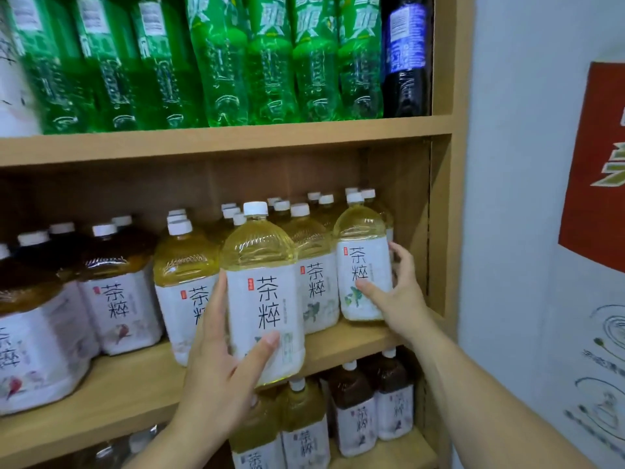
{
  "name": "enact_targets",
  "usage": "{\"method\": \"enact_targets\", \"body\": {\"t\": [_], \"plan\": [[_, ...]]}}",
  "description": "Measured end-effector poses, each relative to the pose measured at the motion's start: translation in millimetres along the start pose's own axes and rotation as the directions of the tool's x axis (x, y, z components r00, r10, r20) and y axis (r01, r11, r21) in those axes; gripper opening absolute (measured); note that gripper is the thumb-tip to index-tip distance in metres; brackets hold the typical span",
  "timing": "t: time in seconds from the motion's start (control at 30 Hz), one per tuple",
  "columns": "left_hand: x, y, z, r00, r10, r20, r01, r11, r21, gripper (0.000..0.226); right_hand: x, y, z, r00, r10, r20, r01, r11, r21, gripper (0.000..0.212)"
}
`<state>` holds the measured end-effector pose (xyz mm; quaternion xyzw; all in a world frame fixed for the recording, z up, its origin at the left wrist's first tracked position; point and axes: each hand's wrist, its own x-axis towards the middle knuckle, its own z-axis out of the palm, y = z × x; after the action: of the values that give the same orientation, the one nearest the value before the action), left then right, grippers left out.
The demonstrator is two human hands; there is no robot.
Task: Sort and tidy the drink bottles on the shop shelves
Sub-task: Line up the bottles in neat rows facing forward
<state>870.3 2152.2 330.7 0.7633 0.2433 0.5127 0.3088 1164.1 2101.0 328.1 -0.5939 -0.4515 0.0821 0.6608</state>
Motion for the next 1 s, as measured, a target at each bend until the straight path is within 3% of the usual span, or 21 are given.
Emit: {"method": "enact_targets", "body": {"t": [0.1, 0.23, 0.63, 0.73, 0.83, 1.0], "plan": [[-1, -10, -7, 0.999, -0.041, -0.003, 0.041, 0.999, -0.012, 0.099, 10, 8, -5, 0.994, 0.059, 0.088, -0.055, 0.998, -0.042, 0.076], [-1, -13, -6, 1.0, -0.001, 0.014, 0.0, 0.997, 0.081, 0.098, 18, 11, -5, 0.99, 0.072, 0.12, -0.042, 0.971, -0.237, 0.071], [5, -4, 32, 0.997, 0.028, 0.079, -0.035, 0.995, 0.089, 0.093, -5, -12, -4, 0.99, -0.012, 0.142, 0.049, 0.964, -0.26, 0.061], [6, -1, 52, 0.992, 0.049, 0.116, -0.056, 0.997, 0.059, 0.093, -31, -27, -8, 0.997, 0.007, 0.076, 0.003, 0.992, -0.13, 0.057], [11, 1, 79, 0.987, 0.074, 0.142, -0.077, 0.997, 0.015, 0.094, -58, -39, -15, 0.983, 0.017, 0.181, -0.034, 0.995, 0.091, 0.059], [28, 16, 128, 0.957, 0.095, 0.273, -0.083, 0.995, -0.057, 0.095, -63, -28, -41, 0.968, 0.013, 0.251, -0.056, 0.985, 0.165, 0.066]]}}
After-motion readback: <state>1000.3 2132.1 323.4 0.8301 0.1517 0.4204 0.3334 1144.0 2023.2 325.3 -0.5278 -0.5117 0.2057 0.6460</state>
